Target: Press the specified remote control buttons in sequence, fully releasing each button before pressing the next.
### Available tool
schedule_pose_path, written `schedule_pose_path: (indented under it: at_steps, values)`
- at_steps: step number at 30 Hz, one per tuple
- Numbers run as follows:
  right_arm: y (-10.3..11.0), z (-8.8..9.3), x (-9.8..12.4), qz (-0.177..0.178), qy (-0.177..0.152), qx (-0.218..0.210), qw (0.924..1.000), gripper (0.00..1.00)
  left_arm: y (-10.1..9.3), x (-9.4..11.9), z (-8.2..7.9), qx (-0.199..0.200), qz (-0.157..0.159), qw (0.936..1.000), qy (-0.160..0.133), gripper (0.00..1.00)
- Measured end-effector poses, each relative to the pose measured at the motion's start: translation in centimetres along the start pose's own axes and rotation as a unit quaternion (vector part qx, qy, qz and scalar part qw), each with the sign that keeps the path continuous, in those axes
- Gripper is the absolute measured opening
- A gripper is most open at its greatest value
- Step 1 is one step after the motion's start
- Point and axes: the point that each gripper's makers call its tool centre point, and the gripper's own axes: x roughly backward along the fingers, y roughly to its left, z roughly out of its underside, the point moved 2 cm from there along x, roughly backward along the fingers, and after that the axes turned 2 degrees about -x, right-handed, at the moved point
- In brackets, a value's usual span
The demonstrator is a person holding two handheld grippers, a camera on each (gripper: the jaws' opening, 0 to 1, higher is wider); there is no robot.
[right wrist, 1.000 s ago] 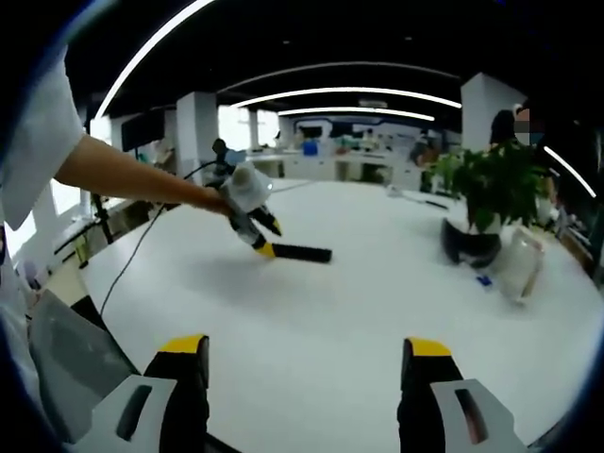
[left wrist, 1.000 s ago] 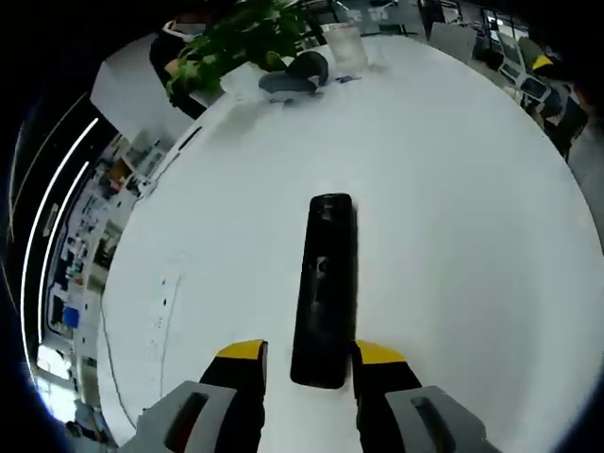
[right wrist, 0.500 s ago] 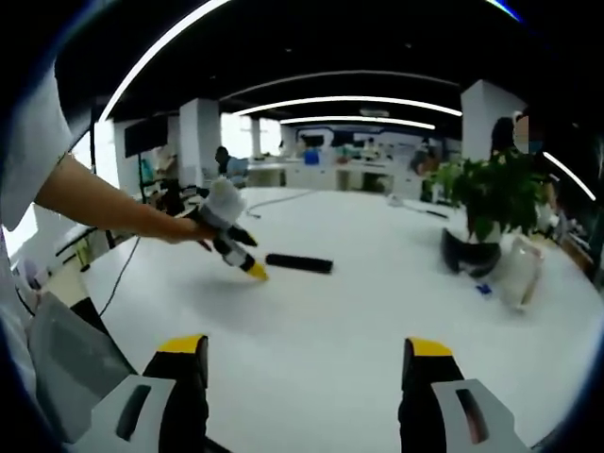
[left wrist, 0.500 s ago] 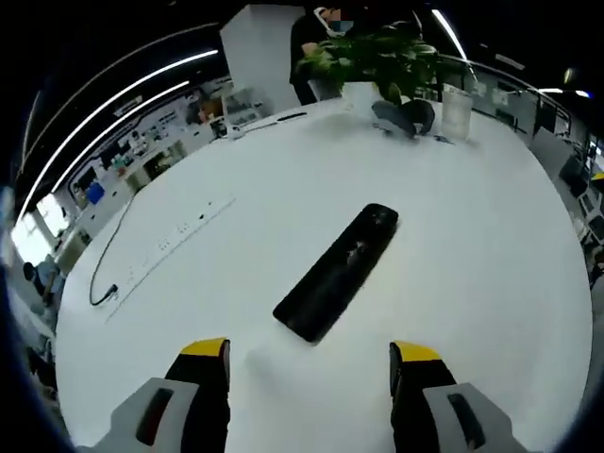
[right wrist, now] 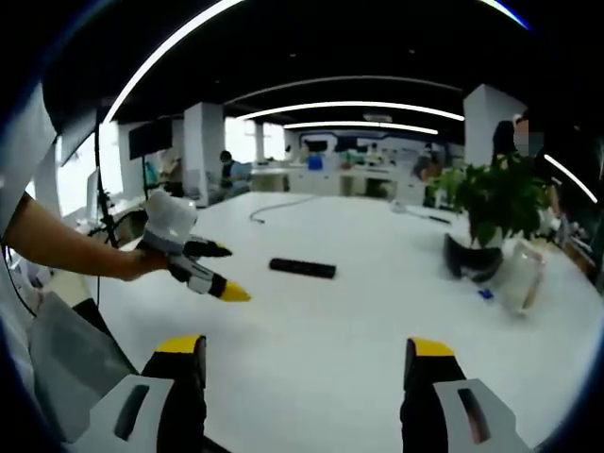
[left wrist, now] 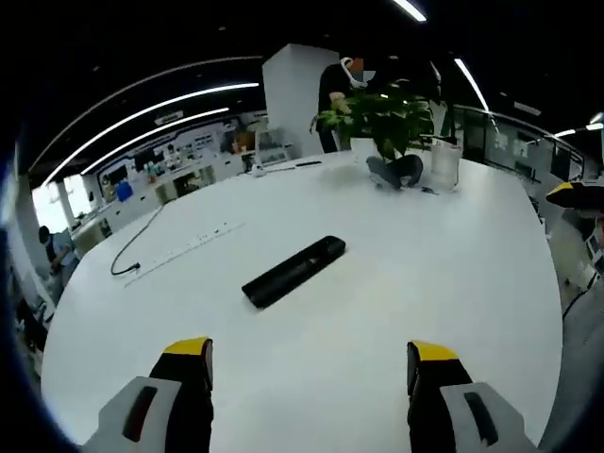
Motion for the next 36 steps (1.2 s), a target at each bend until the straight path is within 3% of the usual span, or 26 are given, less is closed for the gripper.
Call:
schedule_pose_path:
  at_steps: [8,13,22,27,34,36]
  values:
    - [-0.1,-0.4,0.2,-0.002,-0.017,-0.007,0.9998,0.88,-0.1,3.9,-1.2,0.027,-0.020,0.9989,-0.033,1.00]
    - [0.1,-0.5,0.4,-0.004,-0.022,-0.004,0.9997,0.91,0.4,6.8,-1.6,0.046,-0.049,0.9961,-0.058,1.00]
    - [-0.2,-0.8,0.6,0.001,-0.034,-0.011,0.9994,0.97,0.3,12.5,0.5,0.099,-0.090,0.9893,-0.058,1.00]
    - [0.0,-0.9,0.7,0.005,-0.036,-0.009,0.9993,0.99,0.0,16.0,-0.1,0.131,-0.110,0.9815,-0.086,1.00]
    - [-0.1,-0.8,0.7,0.012,-0.033,-0.011,0.9993,0.99,0.2,19.3,1.5,0.134,-0.143,0.9761,-0.095,1.00]
    - [-0.1,-0.8,0.8,0.016,-0.034,-0.011,0.9993,0.99,0.1,19.8,2.4,0.160,-0.141,0.9720,-0.099,1.00]
